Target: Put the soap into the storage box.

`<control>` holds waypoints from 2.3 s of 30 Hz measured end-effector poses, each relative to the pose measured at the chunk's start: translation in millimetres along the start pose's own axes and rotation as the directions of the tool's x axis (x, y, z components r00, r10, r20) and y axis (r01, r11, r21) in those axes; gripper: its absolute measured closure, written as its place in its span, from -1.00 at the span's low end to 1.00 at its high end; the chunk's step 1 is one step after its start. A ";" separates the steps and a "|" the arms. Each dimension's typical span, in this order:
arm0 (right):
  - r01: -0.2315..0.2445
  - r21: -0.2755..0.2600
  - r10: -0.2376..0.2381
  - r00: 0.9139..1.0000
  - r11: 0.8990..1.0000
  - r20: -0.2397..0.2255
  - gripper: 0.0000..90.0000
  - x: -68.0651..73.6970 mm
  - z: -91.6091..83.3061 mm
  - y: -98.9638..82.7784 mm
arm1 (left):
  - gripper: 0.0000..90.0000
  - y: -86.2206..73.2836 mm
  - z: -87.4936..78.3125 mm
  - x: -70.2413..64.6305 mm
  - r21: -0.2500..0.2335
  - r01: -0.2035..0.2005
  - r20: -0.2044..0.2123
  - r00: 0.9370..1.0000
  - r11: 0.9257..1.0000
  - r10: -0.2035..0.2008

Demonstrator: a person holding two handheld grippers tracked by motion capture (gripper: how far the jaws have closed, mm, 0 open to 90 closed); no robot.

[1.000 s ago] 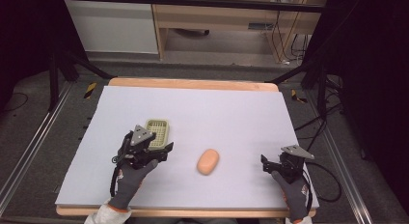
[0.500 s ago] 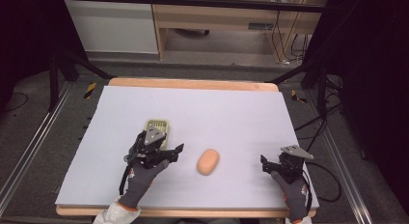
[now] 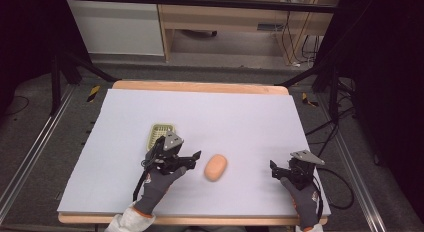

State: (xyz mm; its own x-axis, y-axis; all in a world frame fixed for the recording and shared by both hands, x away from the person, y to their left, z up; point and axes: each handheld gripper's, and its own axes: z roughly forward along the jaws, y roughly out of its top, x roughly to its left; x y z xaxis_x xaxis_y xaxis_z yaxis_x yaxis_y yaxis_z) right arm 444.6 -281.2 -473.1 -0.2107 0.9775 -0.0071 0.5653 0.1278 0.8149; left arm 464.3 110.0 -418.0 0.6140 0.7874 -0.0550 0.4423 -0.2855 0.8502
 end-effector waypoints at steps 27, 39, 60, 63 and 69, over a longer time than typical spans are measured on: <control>0.002 0.008 -0.002 1.000 1.000 0.009 -0.82 0.8 -0.2 0.1 | -0.51 -1.6 29.6 -34.3 0.056 -0.077 0.040 0.996 0.995 0.075; 0.001 0.010 -0.001 1.000 1.000 0.007 -0.82 1.1 0.4 -0.3 | -0.54 -8.7 46.8 -49.4 0.097 -0.109 0.044 0.993 0.989 0.105; 0.001 0.014 -0.001 1.000 1.000 0.008 -0.83 1.2 1.0 -0.4 | -0.60 -15.5 70.6 -61.1 0.161 -0.102 0.036 0.995 0.982 0.098; 0.002 0.015 -0.002 1.000 1.000 0.007 -0.83 1.3 1.4 -0.4 | -0.60 -16.6 72.5 -60.0 0.168 -0.098 0.030 0.995 0.981 0.094; -0.004 0.019 0.004 1.000 1.000 0.006 -0.83 2.3 1.6 -0.3 | -0.59 -20.3 77.0 -62.2 0.186 -0.101 0.039 0.995 0.977 0.096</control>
State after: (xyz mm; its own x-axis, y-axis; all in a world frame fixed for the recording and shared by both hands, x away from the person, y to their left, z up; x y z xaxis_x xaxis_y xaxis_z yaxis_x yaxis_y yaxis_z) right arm 445.3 -278.7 -474.3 -0.2034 0.9791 -0.0072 0.5811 0.1266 0.8039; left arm 467.5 24.8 -472.2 0.6786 0.7345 0.0064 0.4913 -0.4604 0.7394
